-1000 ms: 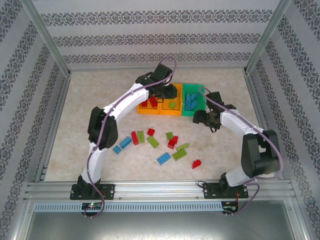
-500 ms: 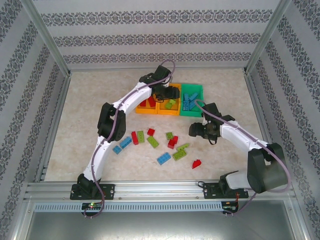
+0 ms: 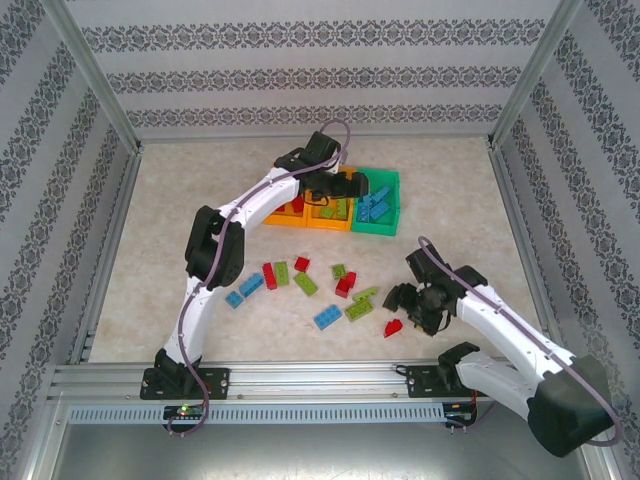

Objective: Sort the legos into containers by color

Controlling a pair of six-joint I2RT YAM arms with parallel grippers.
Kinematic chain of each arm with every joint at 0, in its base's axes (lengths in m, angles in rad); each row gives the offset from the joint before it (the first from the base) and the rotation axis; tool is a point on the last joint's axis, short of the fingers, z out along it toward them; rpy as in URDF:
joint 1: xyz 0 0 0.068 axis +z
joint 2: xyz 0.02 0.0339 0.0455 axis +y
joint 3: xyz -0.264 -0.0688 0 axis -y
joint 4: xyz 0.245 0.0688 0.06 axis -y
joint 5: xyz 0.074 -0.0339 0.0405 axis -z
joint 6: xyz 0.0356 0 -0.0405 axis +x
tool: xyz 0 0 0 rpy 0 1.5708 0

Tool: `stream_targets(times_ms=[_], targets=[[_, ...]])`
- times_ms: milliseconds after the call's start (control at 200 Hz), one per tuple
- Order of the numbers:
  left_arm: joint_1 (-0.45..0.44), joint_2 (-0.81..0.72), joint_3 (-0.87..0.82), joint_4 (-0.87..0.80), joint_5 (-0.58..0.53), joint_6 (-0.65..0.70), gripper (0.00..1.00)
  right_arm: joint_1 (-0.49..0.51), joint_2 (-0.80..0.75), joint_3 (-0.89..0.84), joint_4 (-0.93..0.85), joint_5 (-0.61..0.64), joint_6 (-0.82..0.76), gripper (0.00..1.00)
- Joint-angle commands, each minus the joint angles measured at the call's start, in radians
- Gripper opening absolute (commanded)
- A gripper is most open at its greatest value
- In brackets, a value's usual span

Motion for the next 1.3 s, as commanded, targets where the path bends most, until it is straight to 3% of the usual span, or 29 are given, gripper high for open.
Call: stream_targets(times_ms=[0, 215, 475, 704, 1084, 1299], targets=[[-0.013, -0.054, -0.054, 0.086, 0.030, -0.006, 1.00, 0.053, -0.039, -0.022, -0.054, -0.030, 0.243, 0.76], [-0.013, -0.126, -0.158, 0.151, 0.023, -0.010, 1.00, 0.132, -0.028, -0.075, 0.040, -0.029, 0.427, 0.76], [-0.014, -0.228, -0.278, 0.199, -0.005, 0.000, 1.00, 0.126, 0.047, -0.080, 0.125, 0.018, 0.457, 0.73], [-0.010, -0.292, -0.339, 0.210, -0.048, 0.016, 1.00, 0.121, 0.164, -0.105, 0.239, -0.004, 0.433, 0.63], [0.030, -0.424, -0.496, 0.231, -0.123, 0.013, 1.00, 0.066, 0.216, -0.030, 0.181, 0.079, 0.277, 0.26], [0.090, -0.556, -0.661, 0.224, -0.195, -0.003, 1.00, 0.059, 0.300, 0.218, 0.150, 0.205, 0.072, 0.23]])
